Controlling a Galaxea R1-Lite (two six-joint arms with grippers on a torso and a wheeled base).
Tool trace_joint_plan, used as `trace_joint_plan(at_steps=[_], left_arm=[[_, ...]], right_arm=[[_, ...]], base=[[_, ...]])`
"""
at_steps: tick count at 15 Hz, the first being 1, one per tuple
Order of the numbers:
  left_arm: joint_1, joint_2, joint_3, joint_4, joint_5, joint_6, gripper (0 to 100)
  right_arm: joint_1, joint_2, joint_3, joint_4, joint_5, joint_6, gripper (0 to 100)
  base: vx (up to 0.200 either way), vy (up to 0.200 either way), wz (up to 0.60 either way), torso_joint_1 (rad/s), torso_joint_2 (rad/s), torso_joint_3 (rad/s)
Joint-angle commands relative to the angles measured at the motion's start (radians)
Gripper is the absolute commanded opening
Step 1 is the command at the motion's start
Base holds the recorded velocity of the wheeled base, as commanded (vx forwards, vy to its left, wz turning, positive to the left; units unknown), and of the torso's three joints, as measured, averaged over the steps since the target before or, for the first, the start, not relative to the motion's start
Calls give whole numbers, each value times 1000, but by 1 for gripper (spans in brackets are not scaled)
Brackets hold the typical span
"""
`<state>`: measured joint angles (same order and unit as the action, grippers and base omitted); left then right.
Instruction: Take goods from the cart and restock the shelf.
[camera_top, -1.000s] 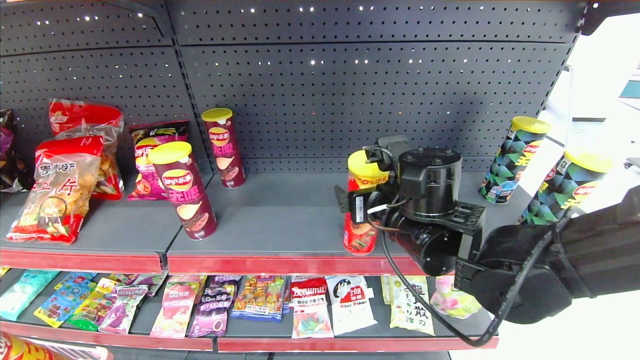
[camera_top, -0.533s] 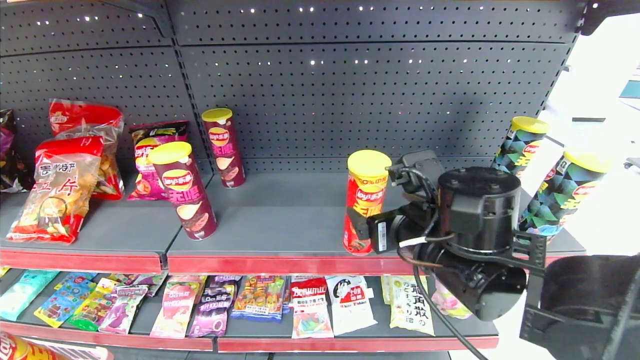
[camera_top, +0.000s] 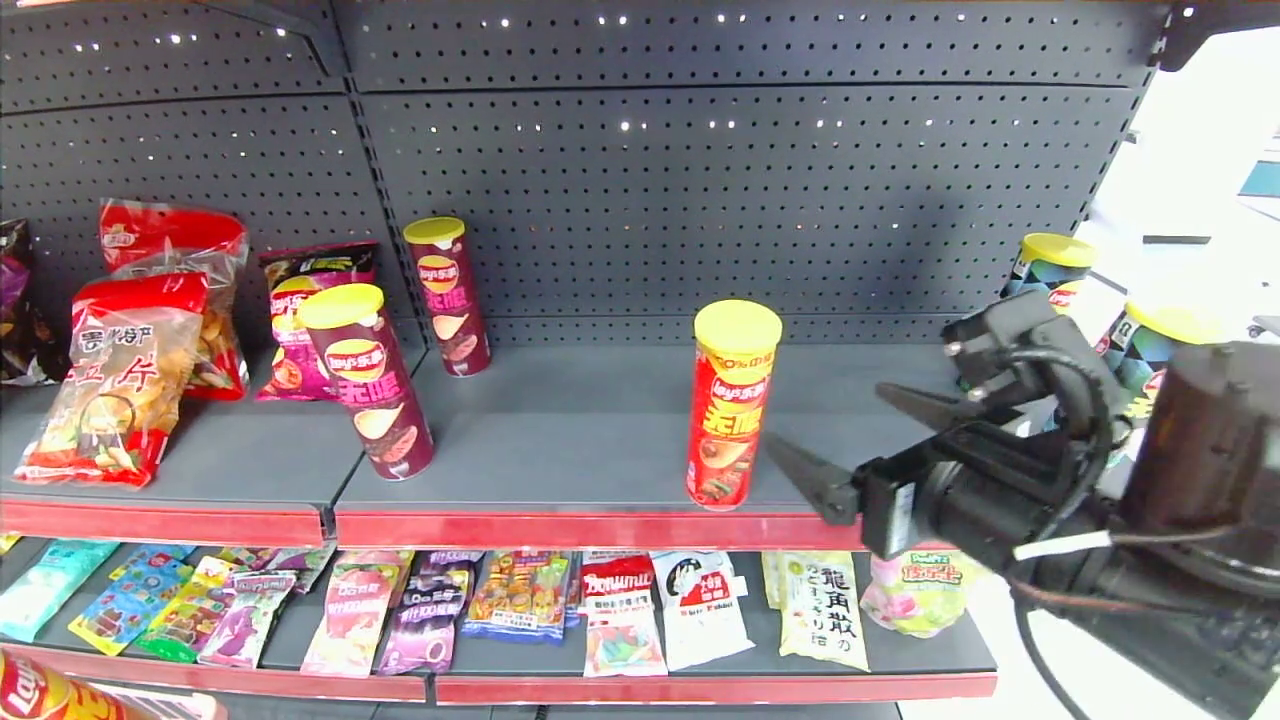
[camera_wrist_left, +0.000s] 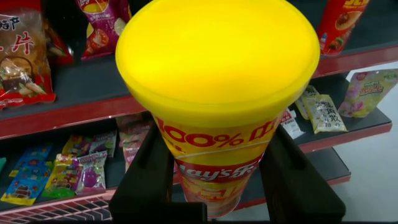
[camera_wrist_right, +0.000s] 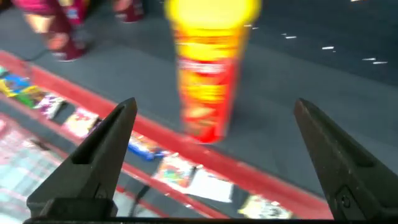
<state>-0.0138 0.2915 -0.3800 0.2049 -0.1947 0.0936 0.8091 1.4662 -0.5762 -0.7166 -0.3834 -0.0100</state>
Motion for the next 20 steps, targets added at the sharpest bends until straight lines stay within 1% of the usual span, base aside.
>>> trace_joint_plan(at_steps=[1, 2, 3, 4, 5, 6, 7, 8, 10, 12, 14, 17, 18, 19, 20], left_arm=[[-2, 55, -17, -2, -22, 0, 0], [-2, 78, -27, -4, -40, 0, 0], [-2, 103, -46, -5, -60, 0, 0], [-2, 132, -69, -5, -77, 0, 0], [-2, 164, -97, -4, -89, 0, 0], [-2, 164, -97, -4, -89, 0, 0], [-2, 201, -125, -5, -98, 0, 0], [-2, 222, -138, -5, -98, 0, 0], [-2, 230, -146, -7, -97, -5, 0], [-3, 233, -143, -16, -106, -6, 0], [-2, 233, -140, -28, -152, -8, 0], [-3, 224, -123, -48, -163, -12, 0], [-3, 221, -117, -62, -178, -25, 0], [-3, 222, -115, -79, -184, -52, 0], [-2, 227, -119, -88, -184, -71, 0]], right_arm=[[-446, -303, 165, 12, 279, -130, 100], [-594, -397, 208, 55, 350, -148, 100], [-711, -506, 233, 154, 382, -154, 100], [-805, -622, 225, 304, 393, -151, 100], [-880, -751, 190, 486, 399, -146, 100], [-880, -751, 190, 486, 399, -146, 100], [-900, -935, 148, 741, 416, -128, 100], [-892, -1055, 141, 876, 446, -120, 100], [-886, -1139, 157, 910, 472, -116, 100], [-886, -1218, 219, 914, 462, -122, 100], [-880, -1345, 349, 913, 472, -116, 100], [-847, -1393, 481, 864, 491, -102, 100], [-821, -1402, 503, 819, 486, -84, 100], [-818, -1409, 506, 806, 471, -64, 100], [-820, -1425, 507, 804, 456, -42, 100]], base=[[0, 0, 0, 0, 0, 0], [0, 0, 0, 0, 0, 0], [0, 0, 0, 0, 0, 0], [0, 0, 0, 0, 0, 0], [0, 0, 0, 0, 0, 0], [0, 0, 0, 0, 0, 0], [0, 0, 0, 0, 0, 0], [0, 0, 0, 0, 0, 0], [0, 0, 0, 0, 0, 0], [0, 0, 0, 0, 0, 0], [0, 0, 0, 0, 0, 0], [0, 0, 0, 0, 0, 0], [0, 0, 0, 0, 0, 0], [0, 0, 0, 0, 0, 0], [0, 0, 0, 0, 0, 0]])
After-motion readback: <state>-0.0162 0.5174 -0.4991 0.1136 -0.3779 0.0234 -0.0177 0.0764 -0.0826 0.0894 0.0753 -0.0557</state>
